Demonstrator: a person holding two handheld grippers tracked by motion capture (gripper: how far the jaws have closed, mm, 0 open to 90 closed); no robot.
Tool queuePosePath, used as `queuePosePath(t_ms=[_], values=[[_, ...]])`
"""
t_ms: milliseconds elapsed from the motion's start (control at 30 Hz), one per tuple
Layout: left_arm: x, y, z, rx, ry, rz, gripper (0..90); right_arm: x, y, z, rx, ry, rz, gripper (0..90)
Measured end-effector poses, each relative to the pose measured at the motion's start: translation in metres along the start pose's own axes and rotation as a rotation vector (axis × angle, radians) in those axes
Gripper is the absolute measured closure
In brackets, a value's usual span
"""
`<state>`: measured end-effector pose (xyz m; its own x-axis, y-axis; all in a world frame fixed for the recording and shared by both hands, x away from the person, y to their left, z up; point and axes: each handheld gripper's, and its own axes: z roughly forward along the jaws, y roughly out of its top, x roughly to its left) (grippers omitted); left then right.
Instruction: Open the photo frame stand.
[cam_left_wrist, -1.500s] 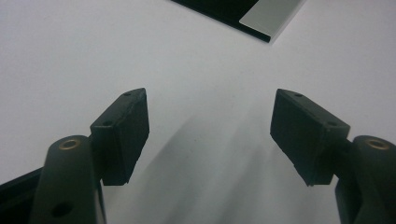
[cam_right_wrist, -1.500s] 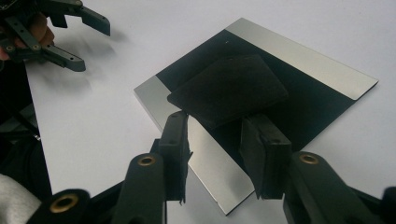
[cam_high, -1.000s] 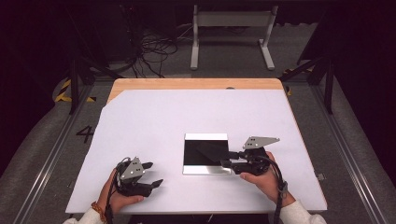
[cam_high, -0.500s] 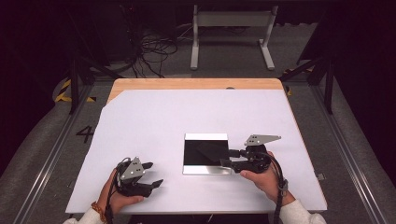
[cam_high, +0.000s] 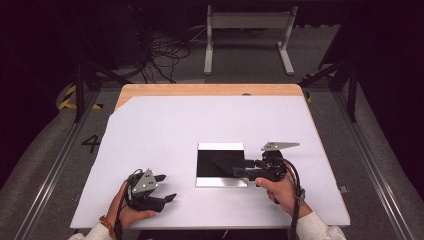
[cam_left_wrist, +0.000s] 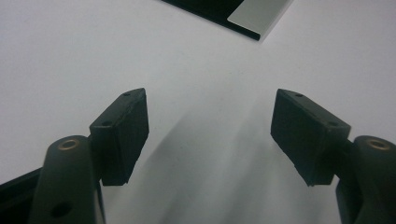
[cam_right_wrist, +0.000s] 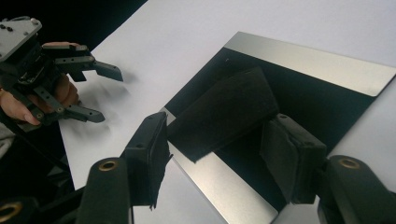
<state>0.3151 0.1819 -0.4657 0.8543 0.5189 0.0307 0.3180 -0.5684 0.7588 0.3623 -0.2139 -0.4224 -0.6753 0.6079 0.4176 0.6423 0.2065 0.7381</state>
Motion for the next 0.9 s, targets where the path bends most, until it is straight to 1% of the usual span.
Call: queuePosePath(t_ms=[167,233,267,300,333,367,400,567,600,700,800,900], values=[[0.000,0.000,0.001,0.001,-0.003,0.003,28.1,-0.003,0.002,0.005,-0.009,0.024,0.063,39.6],[0.000,0.000,0.001,0.002,-0.003,0.006,27.8,-0.004,0.002,0.006,-0.003,0.021,0.087,39.4],[0.000,0.000,0.001,0.002,-0.004,0.004,27.8,-0.004,0.002,0.006,-0.003,0.021,0.087,39.4],[0.000,0.001,0.001,0.005,-0.003,0.006,27.6,-0.004,0.002,0.007,0.000,0.017,0.089,40.3],[-0.001,0.001,0.001,0.006,-0.005,0.002,27.3,-0.004,0.002,0.006,0.005,0.009,0.121,43.9],[-0.001,0.001,0.001,0.006,-0.007,0.000,26.9,-0.007,0.002,0.006,0.003,0.016,0.146,45.5],[-0.001,0.001,0.002,0.007,-0.008,0.004,26.8,-0.008,0.002,0.006,0.011,0.020,0.155,46.3],[-0.002,0.002,0.004,0.012,-0.010,0.002,25.9,-0.011,0.000,0.009,0.004,0.038,0.173,46.7],[-0.002,0.003,0.005,0.013,-0.012,0.009,25.5,-0.012,0.000,0.010,0.003,0.038,0.180,46.9],[-0.004,0.004,0.007,0.013,-0.018,0.009,25.1,-0.013,-0.001,0.015,0.004,0.060,0.203,47.8],[-0.005,0.006,0.010,0.013,-0.027,0.014,25.0,-0.013,-0.001,0.020,0.007,0.064,0.201,50.1],[-0.004,0.010,0.012,0.002,-0.050,-0.005,24.4,-0.014,-0.002,0.020,0.000,0.067,0.201,51.6]])
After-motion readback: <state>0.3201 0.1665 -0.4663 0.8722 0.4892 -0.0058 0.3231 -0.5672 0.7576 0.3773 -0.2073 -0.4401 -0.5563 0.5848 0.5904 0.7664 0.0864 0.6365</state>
